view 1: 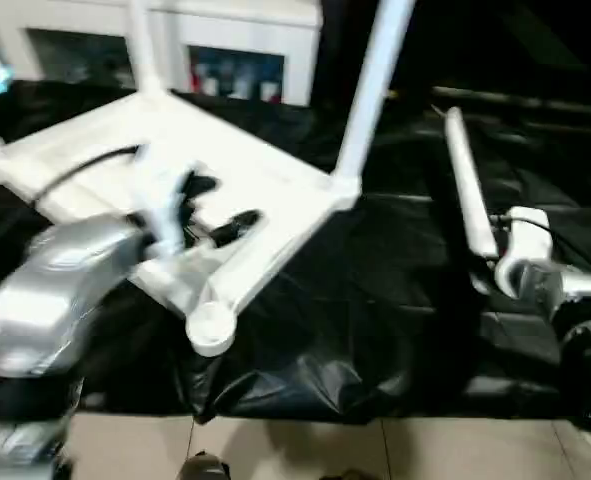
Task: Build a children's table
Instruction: Pick table leg
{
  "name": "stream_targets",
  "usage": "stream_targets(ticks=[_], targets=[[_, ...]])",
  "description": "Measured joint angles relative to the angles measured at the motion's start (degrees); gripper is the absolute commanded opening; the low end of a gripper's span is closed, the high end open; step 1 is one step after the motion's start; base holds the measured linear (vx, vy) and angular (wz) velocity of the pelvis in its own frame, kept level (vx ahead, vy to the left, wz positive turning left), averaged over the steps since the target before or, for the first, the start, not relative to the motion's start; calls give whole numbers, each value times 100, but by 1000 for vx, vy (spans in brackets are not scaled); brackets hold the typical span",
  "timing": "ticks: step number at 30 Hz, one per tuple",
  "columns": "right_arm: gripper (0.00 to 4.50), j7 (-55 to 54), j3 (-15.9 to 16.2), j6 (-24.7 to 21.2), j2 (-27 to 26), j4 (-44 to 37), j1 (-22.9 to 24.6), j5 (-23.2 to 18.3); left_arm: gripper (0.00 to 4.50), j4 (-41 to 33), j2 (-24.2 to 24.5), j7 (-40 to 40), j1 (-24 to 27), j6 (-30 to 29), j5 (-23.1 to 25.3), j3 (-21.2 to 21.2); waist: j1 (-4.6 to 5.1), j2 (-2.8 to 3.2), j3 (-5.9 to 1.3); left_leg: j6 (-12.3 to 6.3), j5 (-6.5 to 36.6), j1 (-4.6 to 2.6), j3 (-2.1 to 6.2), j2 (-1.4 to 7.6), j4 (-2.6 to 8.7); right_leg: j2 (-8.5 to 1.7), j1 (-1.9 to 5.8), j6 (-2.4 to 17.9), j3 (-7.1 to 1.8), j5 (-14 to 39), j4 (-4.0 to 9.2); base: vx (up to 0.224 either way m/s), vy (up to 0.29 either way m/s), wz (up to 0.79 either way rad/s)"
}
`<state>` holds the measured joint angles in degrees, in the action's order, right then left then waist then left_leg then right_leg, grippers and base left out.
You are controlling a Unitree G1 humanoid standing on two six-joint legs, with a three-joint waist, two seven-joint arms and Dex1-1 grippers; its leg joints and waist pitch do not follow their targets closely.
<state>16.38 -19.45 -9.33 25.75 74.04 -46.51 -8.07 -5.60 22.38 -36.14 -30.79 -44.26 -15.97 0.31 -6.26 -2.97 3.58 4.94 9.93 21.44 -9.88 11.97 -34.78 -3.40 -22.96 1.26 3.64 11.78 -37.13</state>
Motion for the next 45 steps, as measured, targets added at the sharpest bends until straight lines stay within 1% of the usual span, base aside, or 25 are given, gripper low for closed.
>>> stream_targets(ticks=[1, 2, 4, 6, 7, 9, 10, 12, 13, 14, 18, 19, 22, 24, 27, 29, 31, 33, 36, 37, 39, 40, 41, 43, 45], targets=[[266, -38, -134, 328, -154, -158, 89, -148, 450, 247, -296, 30, -152, 157, -47, 5, -1, 22, -7, -2, 0, 3, -1, 0, 2, -1, -4, -1, -2, -1, 1, 0, 0, 0], [266, -45, -233, 589, -282, -312, 169, -267, 450, 397, -505, 44, -250, 281, -111, -6, 3, 26, -9, -4, 0, 4, -2, 0, 2, -1, -7, -1, -2, -1, 0, 0, 0, 0], [266, -10, -397, 1021, -496, -589, 288, -481, 450, 687, -758, 65, -421, 506, -199, -52, 18, 59, -13, -8, -3, 12, 1, 0, 6, 3, -13, 0, 4, -1, 3, 0, 0, 0], [266, 105, -514, 1344, -670, -943, 465, -658, 450, 923, -881, 77, -553, 524, -268, -7, 19, 82, -13, -14, -6, 14, 0, 0, 12, 3, -17, 0, 5, 0, 2, 0, 0, 0], [266, 230, -590, 1554, -849, -1386, 708, -808, 450, 1124, -1026, 91, -671, 465, -403, 84, 9, 86, -14, -20, -10, 15, -1, -2, 19, 3, -17, 2, 8, 1, 4, 0, 0, 0], [266, 419, -609, 1792, -1145, -1875, 967, -988, 450, 1332, -1213, 128, -822, 401, -581, 228, 4, 91, -10, -27, -14, 17, 0, 0, 19, 2, -20, 2, 7, 1, 5, 0, 0, 0], [266, 545, -589, 1894, -1361, -2273, 1164, -1092, 450, 1435, -1342, 131, -916, 335, -708, 293, -5, 95, -10, -40, -21, 17, 0, 1, 20, 1, -20, 2, 7, 1, 6, 0, 0, 0], [266, 707, -409, 2028, -1749, -3202, 1666, -1225, 450, 1674, -1555, 89, -1116, 227, -908, 420, -25, 94, -9, -57, -31, 20, 2, 2, 22, 0, -19, 2, 9, 1, 9, 0, 0, 0], [266, 770, -184, 2103, -1956, -3703, 1940, -1245, 450, 1831, -1646, 35, -1248, 176, -1027, 473, -25, 94, -9, -57, -31, 20, 3, 1, 24, -1, -19, 1, 9, 0, 10, 0, 0, 0], [265, 807, -13, 2139, -2081, -3948, 2065, -1246, 450, 1864, -1696, -1, -1302, 162, -1113, 507, -23, 93, -9, -56, -30, 19, 4, 0, 23, -3, -19, 1, 8, 0, 10, 0, 0, 0], [265, 846, 380, 2173, -2203, -4776, 2372, -1213, 450, 2034, -1891, -53, -1556, 64, -1378, 575, -37, 92, -8, -53, -31, 19, 5, -3, 25, -8, -17, -1, 4, -11, 14, 0, 0, 0], [265, 875, 525, 2289, -2242, -5083, 2501, -1155, 450, 2109, -1912, -51, -1648, 41, -1425, 657, -36, 91, -7, -53, -33, 18, 6, -2, 25, -8, -15, -2, 6, -11, 14, 0, 0, 0], [265, 956, 821, 2395, -2296, -5473, 2593, -1010, 450, 2217, -1986, -50, -1808, 23, -1533, 721, -27, 90, -7, -54, -34, 15, 9, -3, 25, -8, -12, -6, 4, -14, 16, 0, 0, 0], [265, 1022, 906, 2395, -2344, -5606, 2609, -939, 450, 2245, -2073, -48, -1842, 5, -1589, 739, -26, 89, -7, -54, -34, 17, 9, -3, 25, -8, -12, -7, 4, -15, 19, 0, 0, 0], [265, 1146, 1156, 2319, -2346, -5759, 2634, -780, 450, 2356, -2163, -11, -1876, -34, -1667, 808, -16, 82, -3, -54, -33, 20, 9, -3, 28, -7, -14, -8, 5, -15, 20, 0, 0, 0], [265, 1171, 1348, 2231, -2332, -5756, 2637, -672, 450, 2392, -2242, 27, -1887, -38, -1810, 884, -17, 48, 5, -54, -34, 22, 9, -2, 31, -6, -15, -9, 8, -13, 21, 0, 0, 0], [265, 1227, 1558, 2238, -2288, -5755, 2689, -519, 450, 2393, -2265, 37, -1889, -37, -1816, 884, -22, 19, 2, -54, -33, 33, 9, -2, 32, -6, -17, -11, 12, -13, 31, 0, 0, 0], [265, 1298, 1738, 2284, -2228, -5757, 2776, -399, 450, 2393, -2233, 79, -1889, -30, -1810, 887, -23, 5, 2, -56, -32, 44, 10, -3, 32, -6, -17, -15, 12, -16, 44, 0, 0, 0], [265, 1388, 2009, 2347, -2216, -5738, 2868, -83, 450, 2506, -2232, 351, -1908, 57, -1750, 949, -20, -19, 6, -58, -31, 54, 12, -4, 32, -6, -18, -25, 12, -27, 61, 0, 0, 0], [265, 1390, 2078, 2346, -2246, -5725, 2866, -18, 414, 2604, -2236, 480, -1936, 97, -1705, 1028, -19, -23, 9, -59, -31, 56, 12, -4, 32, -6, -18, -26, 12, -32, 68, 0, 0, 0], [265, 1356, 2135, 2338, -2284, -5713, 2854, 49, 414, 2702, -2270, 633, -1948, 157, -1684, 1121, -21, -26, 10, -62, -30, 58, 14, -4, 32, -6, -17, -26, 11, -38, 77, 0, 0, 0], [265, 1228, 2169, 2307, -2281, -5693, 2822, 163, 414, 2733, -2292, 770, -1955, 176, -1697, 1224, -25, -30, 12, -62, -31, 59, 15, -3, 32, -6, -16, -26, 11, -43, 82, 0, 0, 0], [265, 1126, 2177, 2267, -2280, -5660, 2790, 224, 408, 2742, -2292, 868, -1966, 176, -1700, 1297, -24, -38, 14, -63, -31, 60, 16, -3, 32, -6, -16, -26, 11, -46, 85, 0, 0, 0], [265, 910, 2174, 2203, -2259, -5526, 2730, 353, 370, 2745, -2279, 1150, -2004, 176, -1691, 1401, -24, -57, 18, -63, -31, 60, 16, -3, 32, -6, -15, -27, 11, -48, 88, 0, 0, 0], [265, 784, 2174, 2178, -2249, -5453, 2714, 424, 371, 2744, -2283, 1343, -2013, 176, -1689, 1478, -24, -66, 22, -63, -30, 60, 15, -3, 32, -6, -15, -27, 10, -49, 90, 0, 0, 0]])
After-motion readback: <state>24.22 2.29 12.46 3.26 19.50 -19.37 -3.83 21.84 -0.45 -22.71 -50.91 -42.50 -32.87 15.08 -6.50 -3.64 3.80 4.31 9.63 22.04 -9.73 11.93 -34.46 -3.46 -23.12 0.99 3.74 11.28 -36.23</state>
